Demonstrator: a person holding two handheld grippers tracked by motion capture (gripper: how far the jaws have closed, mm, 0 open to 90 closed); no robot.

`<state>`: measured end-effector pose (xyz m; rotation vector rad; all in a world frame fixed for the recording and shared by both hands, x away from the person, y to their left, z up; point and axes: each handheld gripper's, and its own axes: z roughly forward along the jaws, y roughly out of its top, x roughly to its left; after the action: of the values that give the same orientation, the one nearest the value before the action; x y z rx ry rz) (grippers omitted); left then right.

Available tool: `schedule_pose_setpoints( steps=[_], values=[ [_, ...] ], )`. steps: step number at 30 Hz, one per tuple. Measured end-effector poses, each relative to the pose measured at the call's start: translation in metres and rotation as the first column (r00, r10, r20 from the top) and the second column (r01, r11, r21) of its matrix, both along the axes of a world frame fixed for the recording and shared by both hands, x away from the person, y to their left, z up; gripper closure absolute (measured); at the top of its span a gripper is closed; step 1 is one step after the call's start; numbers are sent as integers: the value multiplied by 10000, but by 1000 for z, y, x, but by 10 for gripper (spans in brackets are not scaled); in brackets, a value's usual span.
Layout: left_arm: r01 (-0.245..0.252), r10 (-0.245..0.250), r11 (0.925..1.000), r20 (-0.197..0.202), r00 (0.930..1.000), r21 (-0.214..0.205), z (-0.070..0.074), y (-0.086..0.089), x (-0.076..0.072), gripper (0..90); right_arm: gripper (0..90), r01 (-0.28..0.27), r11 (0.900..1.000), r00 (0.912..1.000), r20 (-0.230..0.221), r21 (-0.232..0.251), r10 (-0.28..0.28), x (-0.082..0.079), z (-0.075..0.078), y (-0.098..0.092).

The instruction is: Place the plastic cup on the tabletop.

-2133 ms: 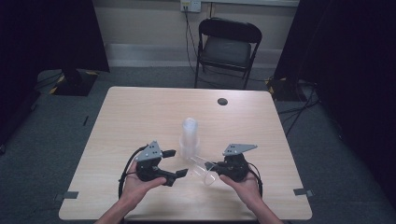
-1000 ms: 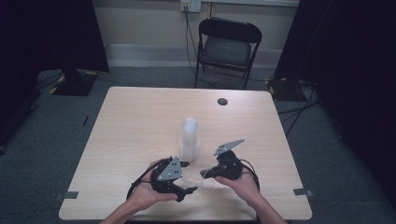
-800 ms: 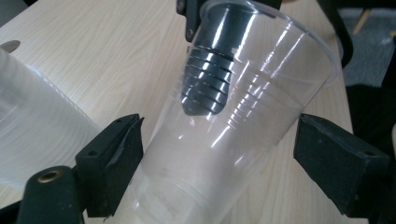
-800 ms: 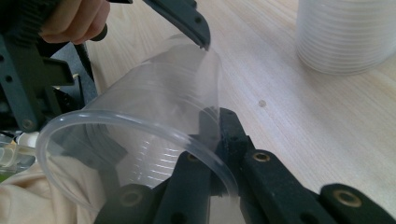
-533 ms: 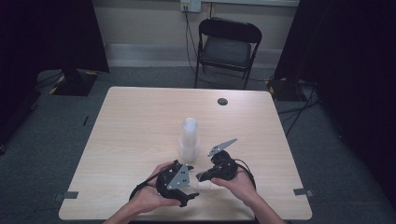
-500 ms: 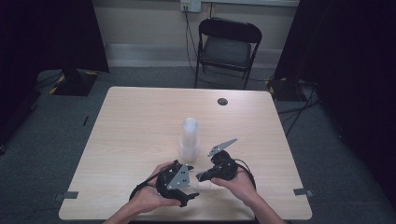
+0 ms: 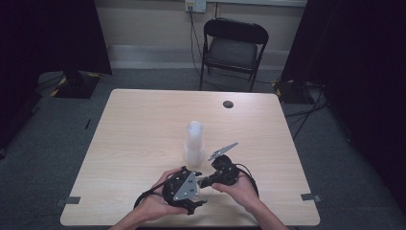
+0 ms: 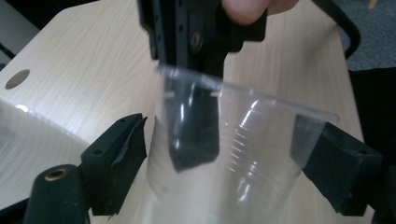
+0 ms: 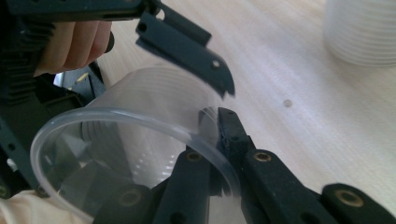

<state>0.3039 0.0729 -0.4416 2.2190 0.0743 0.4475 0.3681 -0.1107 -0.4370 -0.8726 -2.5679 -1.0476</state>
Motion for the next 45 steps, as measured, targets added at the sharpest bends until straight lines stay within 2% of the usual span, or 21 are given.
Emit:
schedule_pose_setpoints(
  steps=[4,10,14,16,18,22,25,27,31,35,36,39,45],
  values=[
    [70,-67,9999,210,9998,-129,2,-1,-2,212,897,50,10000,10000,11,-80,-50,-2,-1,3],
    [-28,33,9996,186,9998,-293,3,0,-2,258,899,425,9991,9989,183,69,-426,-2,2,1],
    [-217,225,9993,244,9995,-304,1,-2,-3,241,900,470,9988,9989,38,132,-471,-2,2,1],
    [-156,160,9996,153,9998,-233,1,-4,-2,249,900,454,9989,9990,38,143,-455,-2,1,2],
    [-165,170,9997,314,9994,-160,0,-4,-2,264,900,431,9990,9990,93,80,-432,-2,2,4],
    [-229,241,9993,386,9990,-298,0,-4,-2,277,891,495,9986,9987,82,173,-497,-2,2,3],
    [-342,361,9987,513,9980,-388,1,-1,-2,279,850,611,9980,9981,89,146,-612,-2,2,2],
    [-471,489,9969,280,9984,-628,1,0,-1,282,826,734,9971,9972,108,216,-736,-2,1,1],
    [-695,718,9942,253,9971,-817,2,3,2,281,777,843,9960,9957,351,283,-853,-3,4,0],
    [-855,866,9897,40,9962,-1151,2,7,4,284,743,953,9951,9930,680,251,-968,-4,7,-2],
    [-859,871,9905,64,9962,-1073,2,7,4,284,739,963,9950,9925,733,268,-981,-4,8,-2],
    [-1006,996,9859,-141,9949,-1335,2,10,5,284,723,1150,9919,9862,1133,536,-1204,-6,12,-5],
    [-1463,1424,9796,-380,9891,-1381,1,16,8,284,718,1319,9877,9805,1355,842,-1425,-6,17,-9]
  ],
)
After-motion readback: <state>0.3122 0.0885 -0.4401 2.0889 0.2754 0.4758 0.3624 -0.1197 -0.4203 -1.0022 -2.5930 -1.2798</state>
